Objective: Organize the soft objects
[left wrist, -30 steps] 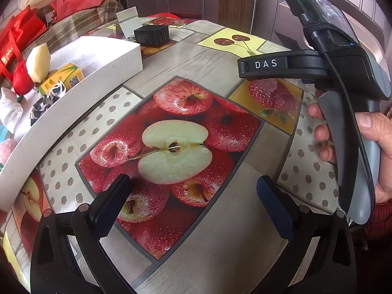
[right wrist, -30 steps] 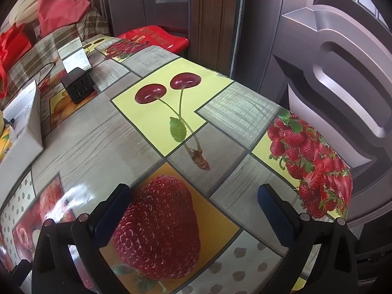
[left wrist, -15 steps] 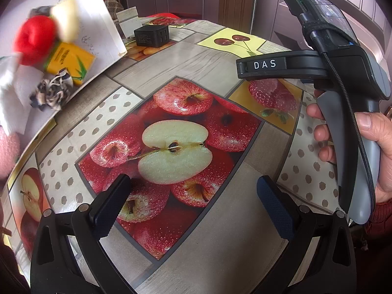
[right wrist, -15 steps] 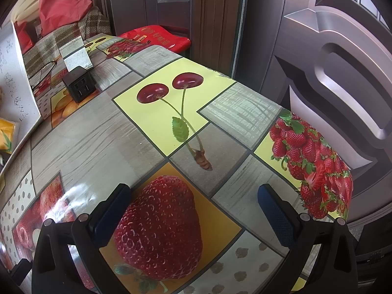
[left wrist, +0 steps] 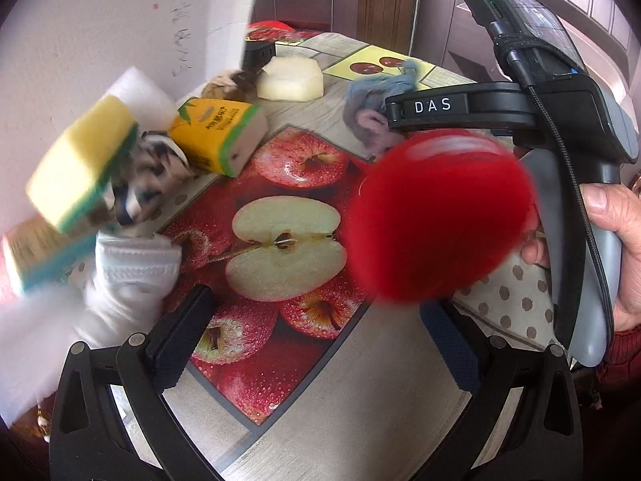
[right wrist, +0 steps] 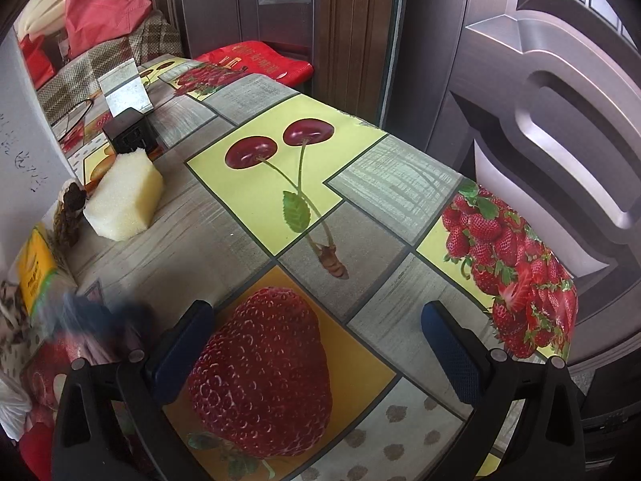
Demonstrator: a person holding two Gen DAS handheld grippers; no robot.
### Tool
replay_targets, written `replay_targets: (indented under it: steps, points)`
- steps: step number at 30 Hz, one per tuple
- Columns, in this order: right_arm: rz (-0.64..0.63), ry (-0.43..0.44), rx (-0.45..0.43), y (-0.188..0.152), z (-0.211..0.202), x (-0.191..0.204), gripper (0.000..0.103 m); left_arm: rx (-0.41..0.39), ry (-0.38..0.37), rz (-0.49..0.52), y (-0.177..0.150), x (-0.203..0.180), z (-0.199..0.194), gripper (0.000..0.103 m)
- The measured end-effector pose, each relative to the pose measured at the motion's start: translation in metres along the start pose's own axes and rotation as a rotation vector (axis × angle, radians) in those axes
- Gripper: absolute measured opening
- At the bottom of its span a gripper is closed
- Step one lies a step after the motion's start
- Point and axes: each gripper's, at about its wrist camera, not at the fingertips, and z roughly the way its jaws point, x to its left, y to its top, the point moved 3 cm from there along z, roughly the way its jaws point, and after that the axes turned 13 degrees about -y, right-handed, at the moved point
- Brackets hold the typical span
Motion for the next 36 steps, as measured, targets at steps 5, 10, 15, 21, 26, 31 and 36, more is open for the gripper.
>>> replay_targets:
  steps: [5,10,15,21,26,31,36]
  points:
    - [0.000,0.000,0.000,0.0001,0.0000,-0.0002,0.103,0.000,-0.001,-0.001,-0.0010,0.0004,-0.0009,0.102]
    - [0.000,0.000,0.000,0.0001,0.0000,-0.0003,0.103,0.000,0.000,0.000,-0.0007,0.0000,-0.0002,0.102]
    - [0.000,0.001,0.000,0.0001,0.0001,-0.0003,0.103,0.000,-0.001,-0.001,-0.0006,0.0000,-0.0002,0.102]
    - [-0.001,0.000,0.000,0.0004,0.0002,0.0001,0.103,0.000,0.000,-0.001,-0.0007,0.0000,-0.0003,0.102]
    - [-0.001,0.000,0.000,0.0002,0.0001,-0.0002,0.103,0.000,0.000,0.000,-0.0006,0.0000,-0.0002,0.102]
    - [0.000,0.001,0.000,0.0002,0.0002,-0.0005,0.103,0.000,-0.001,-0.001,-0.0007,0.0000,-0.0003,0.102]
    - [0.000,0.002,0.000,-0.0038,-0.0024,-0.0020,0.103,0.000,0.000,0.000,-0.0007,0.0000,-0.0003,0.102]
